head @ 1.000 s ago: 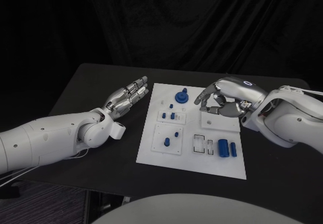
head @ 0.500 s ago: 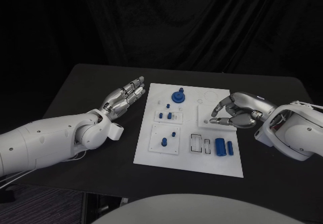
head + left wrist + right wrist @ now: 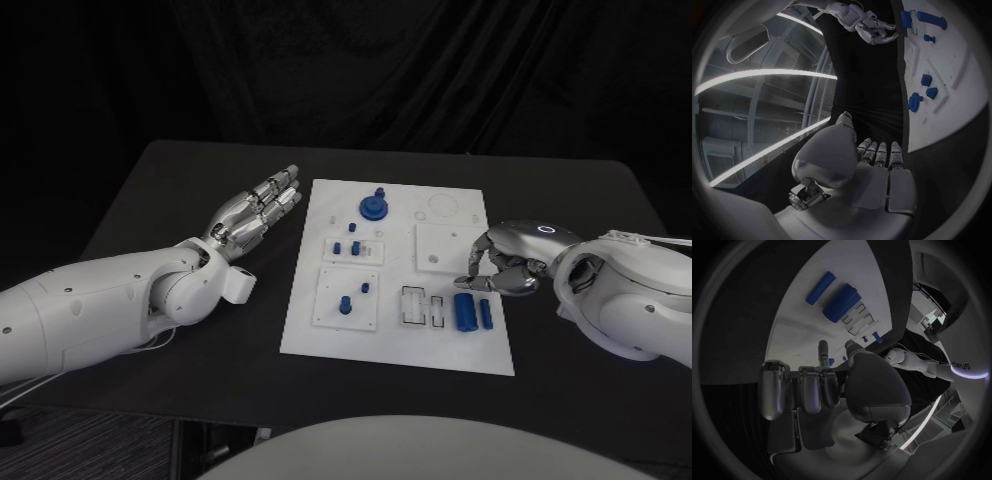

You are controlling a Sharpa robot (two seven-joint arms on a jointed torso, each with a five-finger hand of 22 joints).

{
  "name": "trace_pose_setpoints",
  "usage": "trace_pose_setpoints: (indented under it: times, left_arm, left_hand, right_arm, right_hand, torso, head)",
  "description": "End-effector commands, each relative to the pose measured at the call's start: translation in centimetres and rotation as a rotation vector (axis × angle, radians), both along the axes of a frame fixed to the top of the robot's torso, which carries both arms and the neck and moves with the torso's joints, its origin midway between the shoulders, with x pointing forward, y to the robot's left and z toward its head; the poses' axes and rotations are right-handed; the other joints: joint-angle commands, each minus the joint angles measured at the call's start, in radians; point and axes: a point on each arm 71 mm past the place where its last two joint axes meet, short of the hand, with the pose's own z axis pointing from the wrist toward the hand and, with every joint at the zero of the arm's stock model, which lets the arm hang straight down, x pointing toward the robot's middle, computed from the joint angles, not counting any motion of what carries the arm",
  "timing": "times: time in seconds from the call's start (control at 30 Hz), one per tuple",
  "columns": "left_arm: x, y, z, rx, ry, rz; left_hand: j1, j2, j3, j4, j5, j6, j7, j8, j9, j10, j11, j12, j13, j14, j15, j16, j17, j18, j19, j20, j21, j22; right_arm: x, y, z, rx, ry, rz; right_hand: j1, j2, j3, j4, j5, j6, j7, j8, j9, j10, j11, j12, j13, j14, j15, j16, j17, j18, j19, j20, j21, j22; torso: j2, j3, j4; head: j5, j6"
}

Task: Assemble the parts on the task board

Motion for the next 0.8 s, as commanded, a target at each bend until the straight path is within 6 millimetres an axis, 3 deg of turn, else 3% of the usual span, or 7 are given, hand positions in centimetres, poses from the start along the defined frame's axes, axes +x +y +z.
trace_pose_setpoints:
  times: [0.03, 0.27, 0.4, 0.57, 0.8]
  left_arm:
    - [-0.1, -0.1, 0.6, -0.055, -0.070, -0.006]
    - [0.0, 0.0, 0.6, -0.054, -0.064, -0.010]
    - [0.0, 0.0, 0.5, -0.053, -0.060, -0.012]
    - [0.0, 0.1, 0.5, -0.051, -0.056, -0.014]
    - [0.1, 0.2, 0.4, -0.049, -0.050, -0.016]
  left_hand:
    - [0.008, 0.002, 0.003, 0.003, 0.005, -0.002, 0.004, 0.001, 0.000, -0.002, 0.002, -0.007, -0.001, 0.000, 0.007, -0.004, -0.002, 0.002, 0.001, 0.007, -0.006, -0.001]
    - [0.011, 0.003, 0.004, 0.003, 0.006, -0.003, 0.006, 0.000, 0.000, -0.002, 0.004, -0.007, -0.001, 0.000, 0.012, -0.004, -0.002, 0.004, 0.001, 0.014, -0.006, -0.001]
    - [0.013, 0.004, 0.005, 0.002, 0.007, -0.003, 0.008, 0.000, 0.000, -0.002, 0.006, -0.007, -0.001, 0.000, 0.014, -0.004, -0.002, 0.005, 0.001, 0.018, -0.006, -0.001]
    - [0.014, 0.005, 0.005, 0.002, 0.008, -0.004, 0.009, 0.000, -0.001, -0.002, 0.007, -0.007, -0.001, 0.000, 0.016, -0.004, -0.002, 0.005, 0.001, 0.020, -0.006, -0.001]
    - [0.017, 0.006, 0.006, 0.002, 0.009, -0.006, 0.012, 0.000, -0.001, -0.002, 0.010, -0.007, -0.001, 0.000, 0.019, -0.004, -0.002, 0.007, 0.002, 0.025, -0.006, 0.000]
  right_arm:
    - [-0.4, -0.4, 0.1, -0.083, -0.046, -0.042]
    - [-1.5, -0.5, 0.0, -0.083, -0.044, -0.066]
    - [-2.1, -0.4, -0.2, -0.120, -0.050, -0.075]
    - [-2.6, -0.2, -0.3, -0.145, -0.054, -0.075]
    - [-3.0, 0.3, -0.6, -0.137, -0.055, -0.068]
  right_hand:
    - [0.010, -0.014, 0.010, 0.000, 0.006, -0.006, -0.007, 0.023, 0.028, 0.105, -0.007, 0.003, 0.263, 0.079, -0.007, -0.012, 0.145, -0.003, 0.050, -0.009, -0.029, 0.206]
    - [-0.011, -0.005, 0.020, 0.000, 0.088, -0.029, -0.008, 0.066, 0.089, 0.105, -0.003, 0.003, 0.263, 0.100, -0.003, 0.023, 0.233, -0.022, 0.076, -0.008, 0.060, 0.232]
    - [-0.075, 0.007, 0.017, 0.001, 0.139, -0.044, -0.011, 0.107, 0.150, 0.105, -0.001, 0.003, 0.263, 0.106, -0.002, 0.035, 0.263, -0.032, 0.088, -0.006, 0.104, 0.244]
    - [-0.105, 0.005, 0.020, 0.003, 0.123, -0.064, -0.012, 0.128, 0.191, 0.105, -0.002, 0.003, 0.263, 0.106, -0.003, 0.035, 0.263, -0.036, 0.094, -0.006, 0.125, 0.250]
    - [-0.186, 0.014, 0.024, 0.006, 0.046, -0.060, -0.015, 0.137, 0.225, 0.105, -0.006, 0.003, 0.263, 0.097, -0.004, 0.020, 0.223, -0.036, 0.094, -0.007, 0.125, 0.250]
  torso:
    - [0.001, 0.0002, -0.0007]
    - [0.000, -0.0004, 0.0000]
    - [0.000, -0.0010, -0.0002]
    - [-0.001, -0.0010, -0.0012]
    - [-0.001, 0.0002, -0.0014]
  head:
    - [-0.013, 0.000]
    - [-0.053, 0.000]
    - [-0.078, 0.000]
    - [-0.094, 0.000]
    - [-0.096, 0.000]
